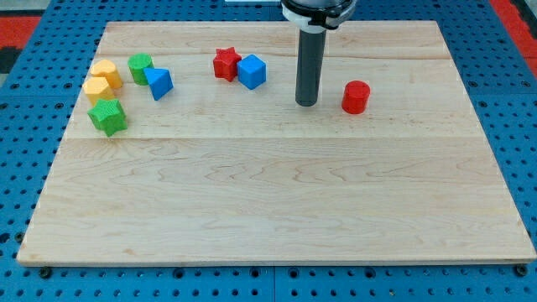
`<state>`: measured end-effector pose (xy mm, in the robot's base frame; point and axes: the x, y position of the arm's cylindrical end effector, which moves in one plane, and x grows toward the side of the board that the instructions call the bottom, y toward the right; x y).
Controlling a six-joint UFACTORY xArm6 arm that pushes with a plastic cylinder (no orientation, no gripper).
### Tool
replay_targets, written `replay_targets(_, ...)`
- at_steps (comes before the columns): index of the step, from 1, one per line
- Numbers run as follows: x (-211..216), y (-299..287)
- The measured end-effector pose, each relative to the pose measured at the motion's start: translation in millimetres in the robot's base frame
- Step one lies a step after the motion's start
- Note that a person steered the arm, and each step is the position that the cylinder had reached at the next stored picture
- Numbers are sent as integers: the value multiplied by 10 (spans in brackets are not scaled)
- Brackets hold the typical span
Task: Place the red star on top of the blue cube
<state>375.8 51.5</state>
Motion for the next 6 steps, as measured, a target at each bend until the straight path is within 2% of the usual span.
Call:
replay_targets(1, 96, -160)
replay_targets(2, 133, -722)
replay_targets(3, -442, -1371)
replay_targets(4, -627, -1798)
replay_targets(5, -633, -1394)
replay_targets(6, -777, -734)
